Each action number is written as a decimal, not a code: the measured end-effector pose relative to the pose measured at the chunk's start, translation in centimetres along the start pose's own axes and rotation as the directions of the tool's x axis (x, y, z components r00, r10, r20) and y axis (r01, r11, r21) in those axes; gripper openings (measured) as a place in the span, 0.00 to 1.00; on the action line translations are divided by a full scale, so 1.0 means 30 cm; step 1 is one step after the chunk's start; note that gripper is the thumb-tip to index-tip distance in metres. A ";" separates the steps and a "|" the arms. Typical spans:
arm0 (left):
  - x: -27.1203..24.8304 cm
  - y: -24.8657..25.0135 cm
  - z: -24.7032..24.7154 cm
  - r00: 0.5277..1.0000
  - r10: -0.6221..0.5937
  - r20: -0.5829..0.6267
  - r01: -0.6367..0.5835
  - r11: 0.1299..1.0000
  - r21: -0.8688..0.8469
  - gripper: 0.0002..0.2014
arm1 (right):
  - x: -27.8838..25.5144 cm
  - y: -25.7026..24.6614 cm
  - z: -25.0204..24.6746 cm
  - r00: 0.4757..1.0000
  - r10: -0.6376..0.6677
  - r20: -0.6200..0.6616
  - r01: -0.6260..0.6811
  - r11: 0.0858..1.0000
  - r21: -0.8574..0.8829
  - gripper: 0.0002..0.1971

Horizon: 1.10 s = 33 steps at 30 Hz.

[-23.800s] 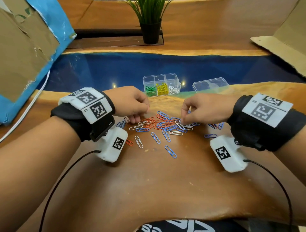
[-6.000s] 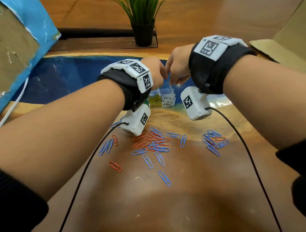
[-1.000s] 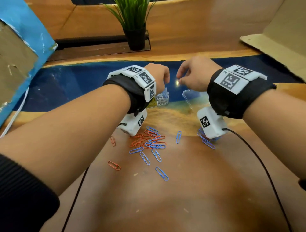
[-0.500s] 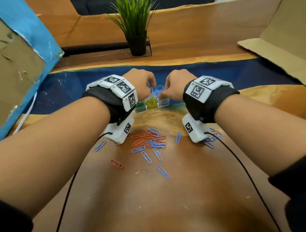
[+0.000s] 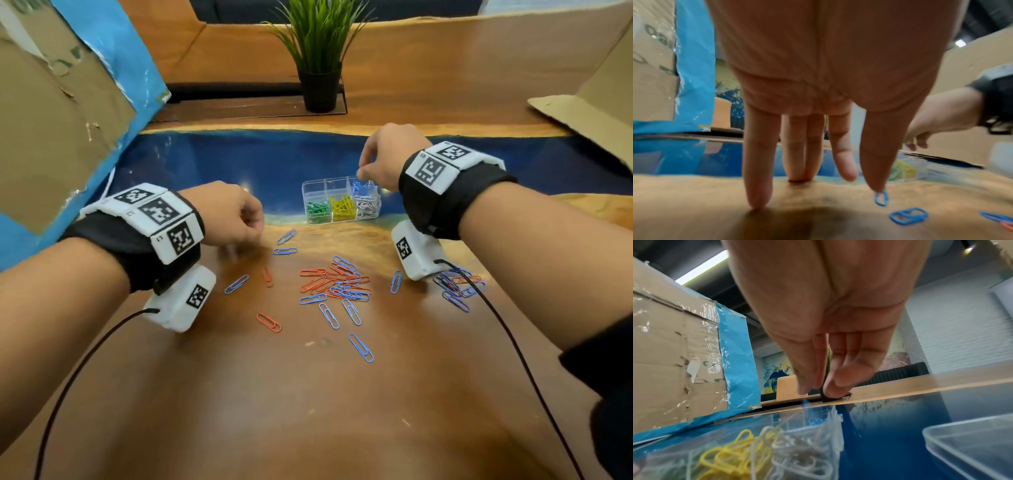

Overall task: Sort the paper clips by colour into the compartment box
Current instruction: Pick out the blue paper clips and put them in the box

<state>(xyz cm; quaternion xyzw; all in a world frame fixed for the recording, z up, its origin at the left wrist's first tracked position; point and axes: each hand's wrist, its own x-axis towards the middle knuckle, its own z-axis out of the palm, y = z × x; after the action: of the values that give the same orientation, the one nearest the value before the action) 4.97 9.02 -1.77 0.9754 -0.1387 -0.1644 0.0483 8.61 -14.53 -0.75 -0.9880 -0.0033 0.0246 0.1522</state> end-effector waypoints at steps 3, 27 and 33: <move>-0.015 -0.007 0.004 0.995 0.018 0.094 -0.017 1.000 -0.007 0.11 | -0.015 -0.032 0.019 0.997 -0.066 -0.027 0.065 0.998 -0.015 0.06; -0.050 -0.046 0.030 0.991 0.115 0.064 -0.119 0.991 0.068 0.01 | -0.165 -0.316 0.124 0.881 -0.322 0.347 0.385 0.914 -0.126 0.15; -0.043 -0.048 0.005 0.998 0.069 -0.001 -0.069 0.995 -0.074 0.05 | -0.164 -0.323 0.153 0.884 -0.291 0.367 0.367 0.917 -0.157 0.14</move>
<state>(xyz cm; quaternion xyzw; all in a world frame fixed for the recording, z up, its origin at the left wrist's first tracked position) 4.11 10.75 -1.72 0.9674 -0.1664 -0.1682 0.0899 3.48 -3.97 -1.96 -0.9647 -0.2006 0.1658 0.0401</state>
